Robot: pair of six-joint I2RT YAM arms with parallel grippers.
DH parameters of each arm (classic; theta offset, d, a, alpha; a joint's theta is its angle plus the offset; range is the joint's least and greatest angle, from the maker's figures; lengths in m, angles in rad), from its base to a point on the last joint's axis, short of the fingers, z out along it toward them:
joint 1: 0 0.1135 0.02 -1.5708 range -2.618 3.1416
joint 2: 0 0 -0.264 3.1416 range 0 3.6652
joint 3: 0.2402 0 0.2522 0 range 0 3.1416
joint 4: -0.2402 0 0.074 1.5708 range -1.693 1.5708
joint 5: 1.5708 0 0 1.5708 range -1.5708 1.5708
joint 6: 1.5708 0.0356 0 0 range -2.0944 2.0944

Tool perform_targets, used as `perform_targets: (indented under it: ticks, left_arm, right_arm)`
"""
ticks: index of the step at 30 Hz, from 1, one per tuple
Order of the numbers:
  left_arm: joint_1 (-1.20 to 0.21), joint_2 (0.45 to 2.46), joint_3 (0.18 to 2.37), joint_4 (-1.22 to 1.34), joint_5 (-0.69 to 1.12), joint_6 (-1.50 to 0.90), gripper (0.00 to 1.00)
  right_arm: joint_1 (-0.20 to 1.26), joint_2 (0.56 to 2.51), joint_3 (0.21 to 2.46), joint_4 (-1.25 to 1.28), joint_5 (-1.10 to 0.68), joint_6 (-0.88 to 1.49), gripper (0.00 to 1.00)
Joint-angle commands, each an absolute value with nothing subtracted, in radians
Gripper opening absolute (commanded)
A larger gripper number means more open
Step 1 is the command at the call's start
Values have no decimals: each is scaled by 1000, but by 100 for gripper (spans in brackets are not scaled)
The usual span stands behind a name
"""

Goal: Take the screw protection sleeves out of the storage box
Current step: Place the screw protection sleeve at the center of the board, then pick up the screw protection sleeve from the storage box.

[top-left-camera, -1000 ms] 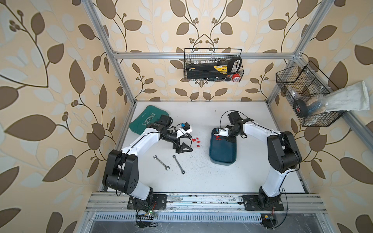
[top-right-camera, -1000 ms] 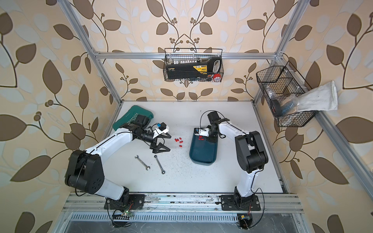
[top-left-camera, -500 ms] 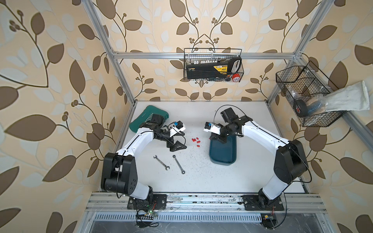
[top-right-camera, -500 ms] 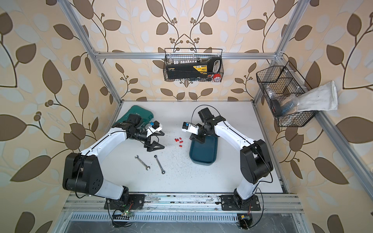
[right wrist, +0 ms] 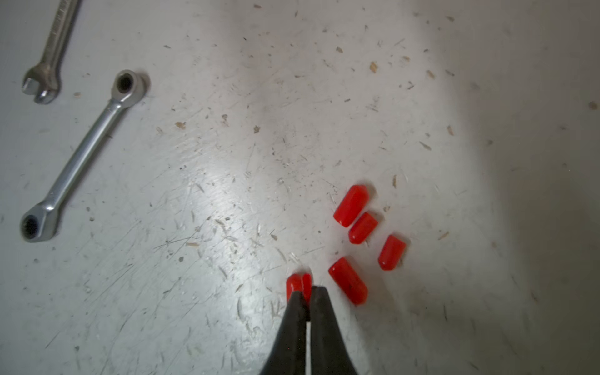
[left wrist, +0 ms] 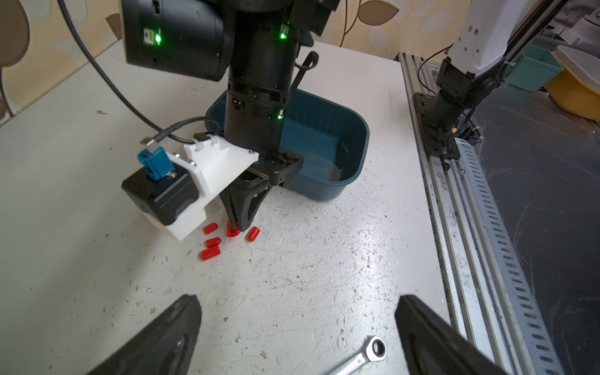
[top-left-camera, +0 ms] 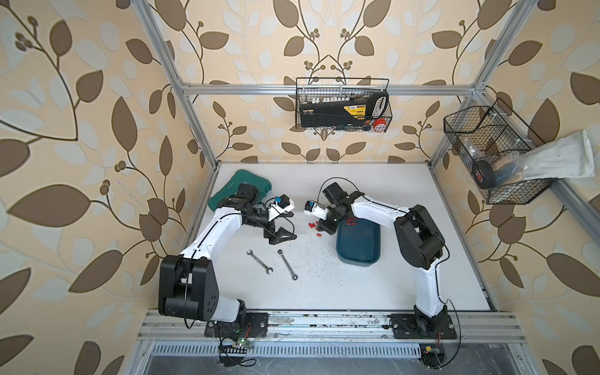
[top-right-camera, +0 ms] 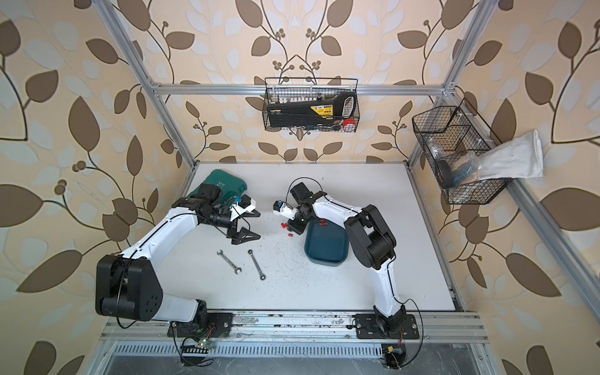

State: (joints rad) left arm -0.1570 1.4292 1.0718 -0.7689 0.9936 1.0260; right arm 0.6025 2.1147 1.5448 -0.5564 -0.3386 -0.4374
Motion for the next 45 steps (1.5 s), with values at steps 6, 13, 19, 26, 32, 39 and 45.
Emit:
perform_targets:
  ticks: [6, 13, 19, 26, 32, 39, 45]
  left_arm:
    - [-154, 1419, 1111, -809, 1079, 1060, 99]
    - [-163, 1434, 1095, -727, 1115, 988, 99]
    - [-238, 1474, 1038, -515, 1017, 860, 99]
    - [-404, 1555, 1024, -291, 816, 645, 98]
    - [-452, 1599, 1030, -205, 776, 475, 99]
    - [-451, 1558, 1036, -261, 752, 532, 99]
    - [-451, 1532, 1043, -297, 745, 567, 99]
  right_arm:
    - [608, 2142, 1596, -553, -306, -383, 27]
    - [562, 2038, 1592, -601, -377, -409, 36]
    - [462, 1861, 1531, -694, -494, -518, 43]
    - [321, 1665, 1303, -675, -428, -728, 46]
    - [271, 1687, 1202, -623, -297, -840, 47]
    - [266, 1816, 1207, -587, -237, -899, 48]
    - [268, 1899, 1257, -587, -224, -904, 47]
